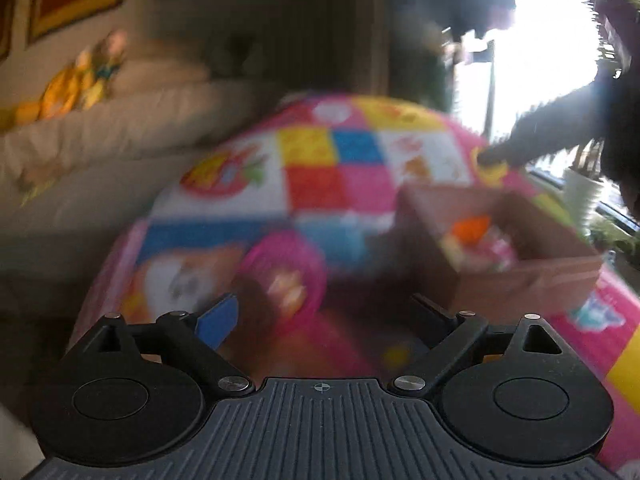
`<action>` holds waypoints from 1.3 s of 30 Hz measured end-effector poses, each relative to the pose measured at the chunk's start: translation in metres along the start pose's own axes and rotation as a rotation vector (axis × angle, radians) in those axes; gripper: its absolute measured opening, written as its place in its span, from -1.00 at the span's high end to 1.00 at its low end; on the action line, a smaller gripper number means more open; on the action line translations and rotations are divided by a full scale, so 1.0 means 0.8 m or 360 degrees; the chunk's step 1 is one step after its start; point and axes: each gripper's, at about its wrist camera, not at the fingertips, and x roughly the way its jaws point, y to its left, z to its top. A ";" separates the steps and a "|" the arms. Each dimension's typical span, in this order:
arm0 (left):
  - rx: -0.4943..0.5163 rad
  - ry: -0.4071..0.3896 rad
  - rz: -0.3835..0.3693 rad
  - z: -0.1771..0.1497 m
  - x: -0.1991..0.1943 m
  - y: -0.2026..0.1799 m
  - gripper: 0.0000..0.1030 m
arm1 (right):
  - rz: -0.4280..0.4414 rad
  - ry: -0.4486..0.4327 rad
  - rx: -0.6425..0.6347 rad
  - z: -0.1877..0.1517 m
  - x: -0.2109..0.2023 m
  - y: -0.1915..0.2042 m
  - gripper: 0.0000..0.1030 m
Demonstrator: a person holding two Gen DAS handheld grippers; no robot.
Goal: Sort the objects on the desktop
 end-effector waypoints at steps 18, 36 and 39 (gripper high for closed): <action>-0.0095 -0.0021 -0.0080 -0.045 -0.004 0.026 -0.92 | -0.0049 0.0461 -0.0021 0.054 0.220 0.127 0.03; -0.0240 0.0042 -0.0107 -0.040 0.005 0.036 -0.93 | 0.0345 -0.0051 0.0007 -0.036 -0.110 0.052 0.96; -0.0185 0.0060 -0.0086 -0.042 0.009 0.026 -0.93 | 0.0301 -0.0067 -0.0010 -0.063 -0.108 0.047 0.94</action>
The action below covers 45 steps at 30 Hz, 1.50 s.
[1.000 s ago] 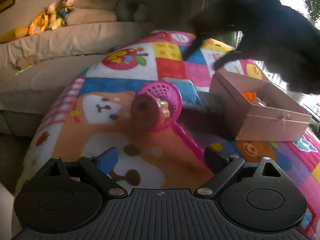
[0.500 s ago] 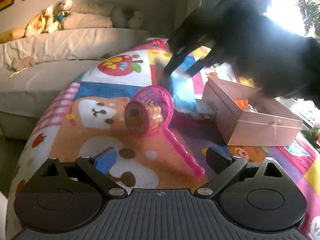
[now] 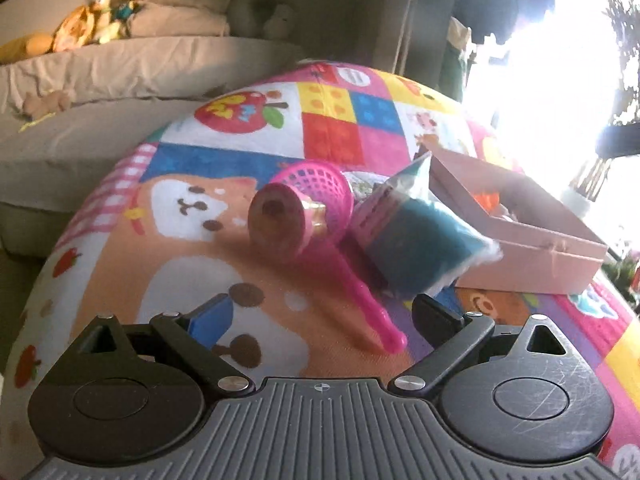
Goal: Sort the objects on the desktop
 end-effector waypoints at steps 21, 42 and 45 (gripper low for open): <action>-0.0205 0.0064 0.0011 -0.001 0.011 0.022 -0.95 | -0.0286 -0.0154 0.0009 -0.159 0.062 -0.033 -0.43; -0.0290 0.0025 0.0067 -0.001 0.005 0.030 -1.00 | -0.0256 -0.0101 -0.0217 -0.145 0.078 -0.005 -0.68; -0.0396 -0.0043 0.0149 0.004 -0.006 0.040 -1.00 | -0.0294 -0.0273 -0.0577 -0.126 0.072 0.045 -0.58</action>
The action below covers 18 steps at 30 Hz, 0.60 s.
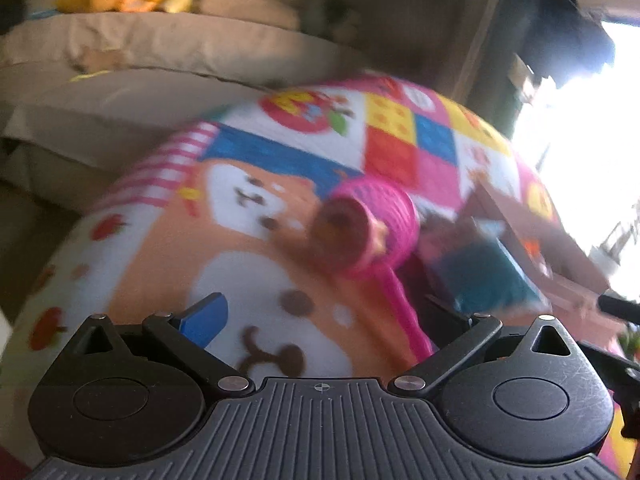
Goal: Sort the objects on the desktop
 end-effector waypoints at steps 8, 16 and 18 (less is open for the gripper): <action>-0.0091 -0.0102 0.0110 0.058 -0.013 0.035 -1.00 | -0.0113 0.0193 -0.0185 0.096 0.132 0.035 -0.09; 0.0056 -0.0037 -0.0127 0.083 0.014 0.023 -1.00 | 0.0065 0.0413 -0.0137 0.077 0.143 0.046 0.42; 0.0099 -0.0016 -0.0132 0.078 0.030 0.006 -1.00 | 0.0180 0.0394 -0.0127 0.056 0.098 0.051 0.41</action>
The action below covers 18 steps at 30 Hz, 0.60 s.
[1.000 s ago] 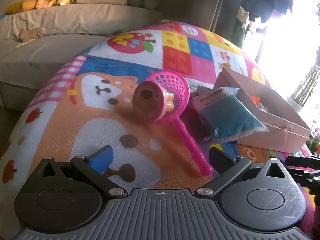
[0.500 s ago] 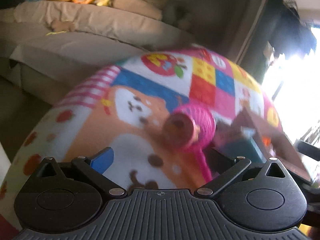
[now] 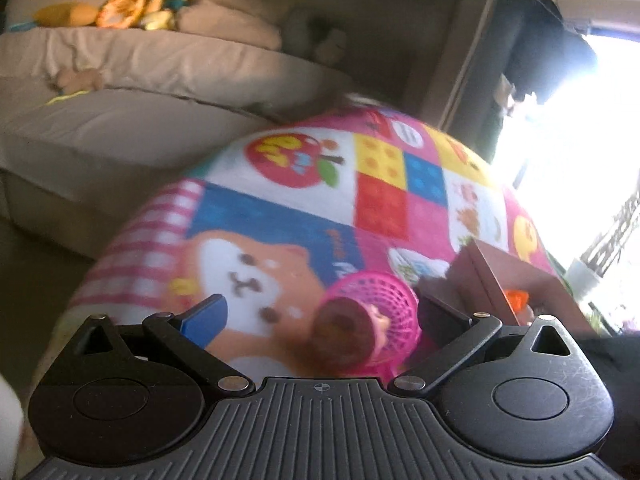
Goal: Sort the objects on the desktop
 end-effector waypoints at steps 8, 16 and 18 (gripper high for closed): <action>-0.0080 0.0143 0.0096 -0.016 0.062 -0.024 -0.38 | 0.0020 -0.0082 0.0152 -0.096 -0.096 -0.040 0.37; 0.0106 0.0091 0.0273 -0.020 0.042 -0.070 -0.13 | 0.0087 -0.0149 0.0318 -0.117 -0.109 -0.080 -0.41; 0.0175 0.0047 0.0288 -0.023 0.016 -0.088 -0.13 | 0.0160 -0.0129 0.0352 -0.121 -0.105 -0.090 -0.42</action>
